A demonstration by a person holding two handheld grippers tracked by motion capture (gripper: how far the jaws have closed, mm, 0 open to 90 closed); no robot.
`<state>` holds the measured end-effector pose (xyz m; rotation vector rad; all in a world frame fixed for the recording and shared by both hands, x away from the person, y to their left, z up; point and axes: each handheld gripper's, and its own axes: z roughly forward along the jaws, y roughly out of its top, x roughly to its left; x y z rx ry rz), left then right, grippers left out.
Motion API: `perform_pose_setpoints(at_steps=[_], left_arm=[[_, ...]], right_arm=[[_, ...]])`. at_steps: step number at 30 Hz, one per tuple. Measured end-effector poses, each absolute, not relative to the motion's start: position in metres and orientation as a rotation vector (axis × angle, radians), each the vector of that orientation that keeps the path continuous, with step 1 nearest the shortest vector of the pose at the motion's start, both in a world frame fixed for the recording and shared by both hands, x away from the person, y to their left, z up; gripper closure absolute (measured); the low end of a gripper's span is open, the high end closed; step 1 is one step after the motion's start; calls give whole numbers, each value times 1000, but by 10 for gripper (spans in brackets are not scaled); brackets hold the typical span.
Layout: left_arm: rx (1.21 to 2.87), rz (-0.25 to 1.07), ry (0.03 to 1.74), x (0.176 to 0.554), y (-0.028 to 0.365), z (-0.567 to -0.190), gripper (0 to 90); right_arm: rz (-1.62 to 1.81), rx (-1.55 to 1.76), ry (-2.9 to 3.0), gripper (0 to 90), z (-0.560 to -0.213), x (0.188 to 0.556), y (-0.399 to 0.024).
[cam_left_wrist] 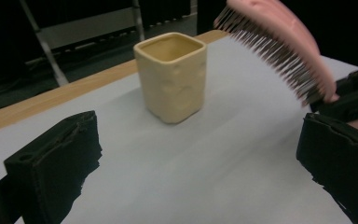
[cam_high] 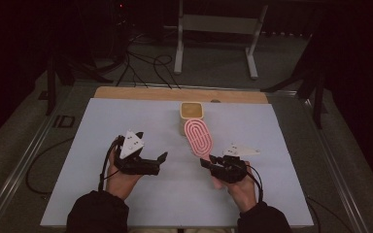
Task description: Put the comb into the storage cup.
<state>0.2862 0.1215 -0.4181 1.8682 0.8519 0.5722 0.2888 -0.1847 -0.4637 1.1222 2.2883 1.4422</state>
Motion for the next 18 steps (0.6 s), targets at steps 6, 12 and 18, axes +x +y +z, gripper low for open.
perform_pose_setpoints(at_steps=[6,12,18], left_arm=[[1884,526,848,292,107,-418,0],[1884,492,862,298,96,-418,0],[1890,441,868,303,82,-422,0]], right_arm=[[1425,1108,2294,701,-467,288,-178],[1416,1111,2289,701,-469,287,-176],[1416,1110,2285,701,-469,288,-176]])
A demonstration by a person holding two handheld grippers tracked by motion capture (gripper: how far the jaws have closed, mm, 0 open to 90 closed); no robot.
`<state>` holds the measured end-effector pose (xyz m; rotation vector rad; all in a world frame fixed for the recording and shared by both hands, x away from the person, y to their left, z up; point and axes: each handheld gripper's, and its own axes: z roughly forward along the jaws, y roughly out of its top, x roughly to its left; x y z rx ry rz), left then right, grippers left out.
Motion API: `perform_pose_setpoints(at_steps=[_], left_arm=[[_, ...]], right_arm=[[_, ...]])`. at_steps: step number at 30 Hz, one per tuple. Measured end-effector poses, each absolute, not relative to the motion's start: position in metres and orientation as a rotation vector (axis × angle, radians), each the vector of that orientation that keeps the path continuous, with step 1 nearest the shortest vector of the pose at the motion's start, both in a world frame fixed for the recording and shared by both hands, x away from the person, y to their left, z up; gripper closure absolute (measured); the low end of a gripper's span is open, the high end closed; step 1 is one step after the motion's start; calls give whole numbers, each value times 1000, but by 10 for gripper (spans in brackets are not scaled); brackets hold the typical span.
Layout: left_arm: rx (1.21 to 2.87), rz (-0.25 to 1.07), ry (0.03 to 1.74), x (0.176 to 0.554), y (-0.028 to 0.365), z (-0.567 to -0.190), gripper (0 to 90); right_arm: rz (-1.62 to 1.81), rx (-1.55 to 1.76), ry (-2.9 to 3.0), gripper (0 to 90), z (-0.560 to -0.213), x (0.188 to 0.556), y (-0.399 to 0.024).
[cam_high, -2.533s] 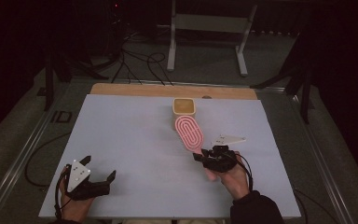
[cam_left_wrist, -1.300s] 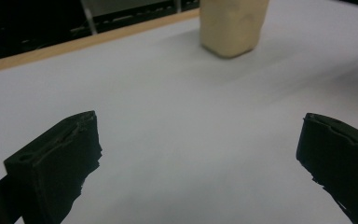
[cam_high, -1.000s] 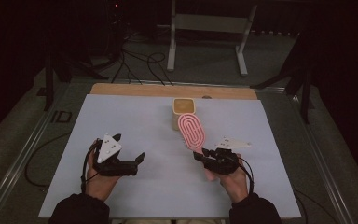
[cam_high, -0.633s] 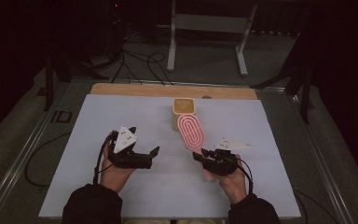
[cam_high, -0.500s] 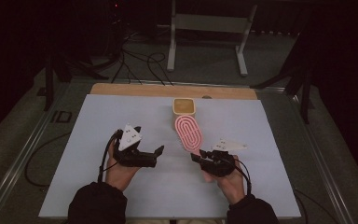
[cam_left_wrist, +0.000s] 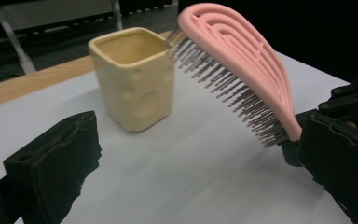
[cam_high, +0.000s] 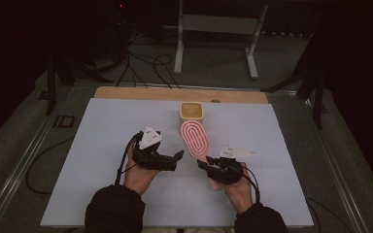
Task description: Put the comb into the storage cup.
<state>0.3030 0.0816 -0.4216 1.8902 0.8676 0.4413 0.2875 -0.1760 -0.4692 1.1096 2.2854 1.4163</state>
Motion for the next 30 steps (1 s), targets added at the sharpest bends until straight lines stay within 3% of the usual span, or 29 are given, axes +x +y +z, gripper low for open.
perform_pose_setpoints(at_steps=[18,30], left_arm=[[1854,294,894,315,50,-436,24],[1844,248,953,319,41,-439,199]], right_arm=[[1433,1083,2301,701,-467,285,-173],[1436,1072,2317,701,-467,284,-170]])
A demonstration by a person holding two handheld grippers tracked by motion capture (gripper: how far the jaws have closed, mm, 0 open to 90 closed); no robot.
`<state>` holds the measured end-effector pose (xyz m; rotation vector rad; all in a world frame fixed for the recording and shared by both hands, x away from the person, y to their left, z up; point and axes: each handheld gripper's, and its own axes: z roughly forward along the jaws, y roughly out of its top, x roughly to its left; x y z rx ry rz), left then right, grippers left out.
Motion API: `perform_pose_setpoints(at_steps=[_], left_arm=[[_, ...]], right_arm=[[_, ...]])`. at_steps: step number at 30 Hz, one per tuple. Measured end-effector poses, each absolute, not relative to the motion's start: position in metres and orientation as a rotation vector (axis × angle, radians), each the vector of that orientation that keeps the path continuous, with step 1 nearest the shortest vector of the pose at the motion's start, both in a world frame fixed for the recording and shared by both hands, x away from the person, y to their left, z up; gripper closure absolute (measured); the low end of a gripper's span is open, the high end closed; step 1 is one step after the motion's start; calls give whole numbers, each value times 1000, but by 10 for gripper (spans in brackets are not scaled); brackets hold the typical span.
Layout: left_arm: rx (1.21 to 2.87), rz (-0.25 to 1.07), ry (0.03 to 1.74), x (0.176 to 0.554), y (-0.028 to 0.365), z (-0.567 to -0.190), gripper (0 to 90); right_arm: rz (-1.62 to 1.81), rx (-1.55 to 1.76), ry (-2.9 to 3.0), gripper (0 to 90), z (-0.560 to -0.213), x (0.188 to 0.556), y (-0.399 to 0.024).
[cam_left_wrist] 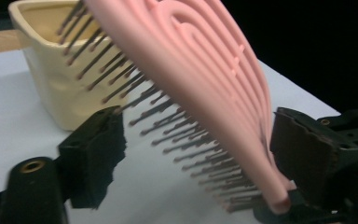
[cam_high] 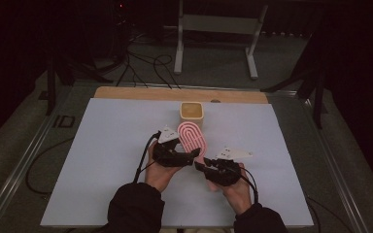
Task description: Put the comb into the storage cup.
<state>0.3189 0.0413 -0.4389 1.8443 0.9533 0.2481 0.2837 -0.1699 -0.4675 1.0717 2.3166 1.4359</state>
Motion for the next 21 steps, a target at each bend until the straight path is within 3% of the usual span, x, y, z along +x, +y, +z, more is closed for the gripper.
perform_pose_setpoints(at_steps=[21], left_arm=[[1800,118,913,321,38,-438,507]], right_arm=[[1433,1063,2344,702,-472,283,-165]])
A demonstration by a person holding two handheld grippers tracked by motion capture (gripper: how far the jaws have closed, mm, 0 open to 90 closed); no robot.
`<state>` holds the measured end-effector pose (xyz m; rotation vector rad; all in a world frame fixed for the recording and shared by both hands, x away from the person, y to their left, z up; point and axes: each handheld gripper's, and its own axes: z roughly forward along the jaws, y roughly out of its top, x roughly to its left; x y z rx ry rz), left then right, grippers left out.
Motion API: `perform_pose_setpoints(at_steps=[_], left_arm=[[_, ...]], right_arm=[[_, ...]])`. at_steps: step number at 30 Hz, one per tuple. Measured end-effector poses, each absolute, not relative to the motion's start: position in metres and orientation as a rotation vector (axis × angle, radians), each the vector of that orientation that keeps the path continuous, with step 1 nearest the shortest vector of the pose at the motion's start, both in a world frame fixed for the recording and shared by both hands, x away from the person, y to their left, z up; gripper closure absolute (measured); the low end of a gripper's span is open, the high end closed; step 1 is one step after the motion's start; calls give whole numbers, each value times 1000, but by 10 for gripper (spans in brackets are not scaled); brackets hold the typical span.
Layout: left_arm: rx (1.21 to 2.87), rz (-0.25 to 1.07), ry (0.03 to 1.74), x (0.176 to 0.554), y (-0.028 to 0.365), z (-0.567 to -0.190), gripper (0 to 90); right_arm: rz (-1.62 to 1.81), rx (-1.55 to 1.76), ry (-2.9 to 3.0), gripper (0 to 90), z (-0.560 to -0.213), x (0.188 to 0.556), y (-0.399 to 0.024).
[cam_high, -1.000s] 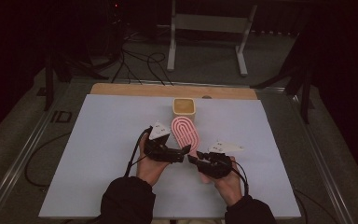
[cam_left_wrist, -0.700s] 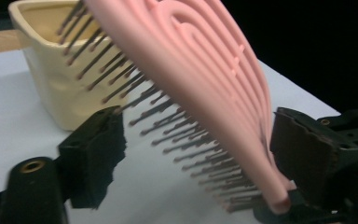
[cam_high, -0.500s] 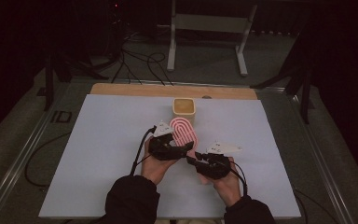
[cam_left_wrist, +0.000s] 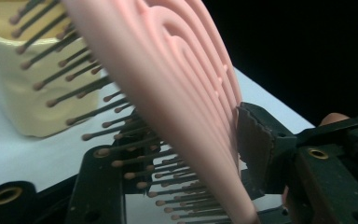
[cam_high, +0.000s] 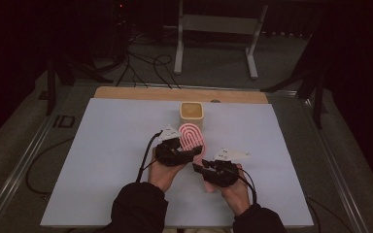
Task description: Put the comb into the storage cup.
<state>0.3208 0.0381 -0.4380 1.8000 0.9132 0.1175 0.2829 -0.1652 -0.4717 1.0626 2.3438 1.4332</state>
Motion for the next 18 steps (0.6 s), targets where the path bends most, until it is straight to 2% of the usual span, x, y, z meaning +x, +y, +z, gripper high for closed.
perform_pose_setpoints(at_steps=[11,18], left_arm=[[1779,38,899,320,38,-438,617],[1740,1,904,318,39,-436,636]], right_arm=[[1438,1057,2355,701,-473,284,-165],[1439,1051,2352,701,-473,284,-164]])
